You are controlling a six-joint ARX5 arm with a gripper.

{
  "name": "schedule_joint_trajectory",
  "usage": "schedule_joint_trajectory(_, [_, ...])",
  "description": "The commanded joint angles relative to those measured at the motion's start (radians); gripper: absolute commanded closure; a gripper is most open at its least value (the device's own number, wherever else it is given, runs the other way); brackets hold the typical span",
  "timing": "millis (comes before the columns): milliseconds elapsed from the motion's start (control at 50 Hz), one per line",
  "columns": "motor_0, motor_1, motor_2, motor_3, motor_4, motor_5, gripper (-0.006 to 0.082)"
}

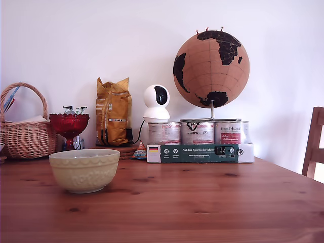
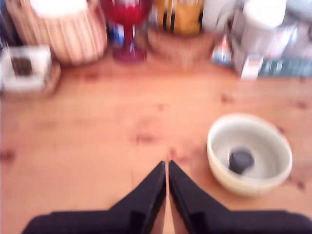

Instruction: Look for the grey coffee capsule, and place it inside the green bowl if it is not there yet

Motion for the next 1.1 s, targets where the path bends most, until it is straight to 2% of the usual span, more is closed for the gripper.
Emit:
schedule_joint_trajectory(0, [0.002,-0.007,-0.003,0.071,0.000,0.006,0.0791])
schedule_joint_trajectory(220, [0.002,-0.007,-0.003,0.293,0.000,0.003,0.0791])
schedule_joint_trajectory(420, [0.002,-0.008,-0.003,0.361,0.000,0.002,0.0791])
schedule_joint_trajectory(700, [0.002,-0.008,-0.003,0.356,0.000,0.002,0.0791])
schedule_joint_trajectory(940, [0.001,-0.006,-0.003,0.237,0.000,0.003,0.0791])
schedule_joint_trajectory(1080, [0.002,-0.006,-0.003,0.221,0.000,0.003,0.0791])
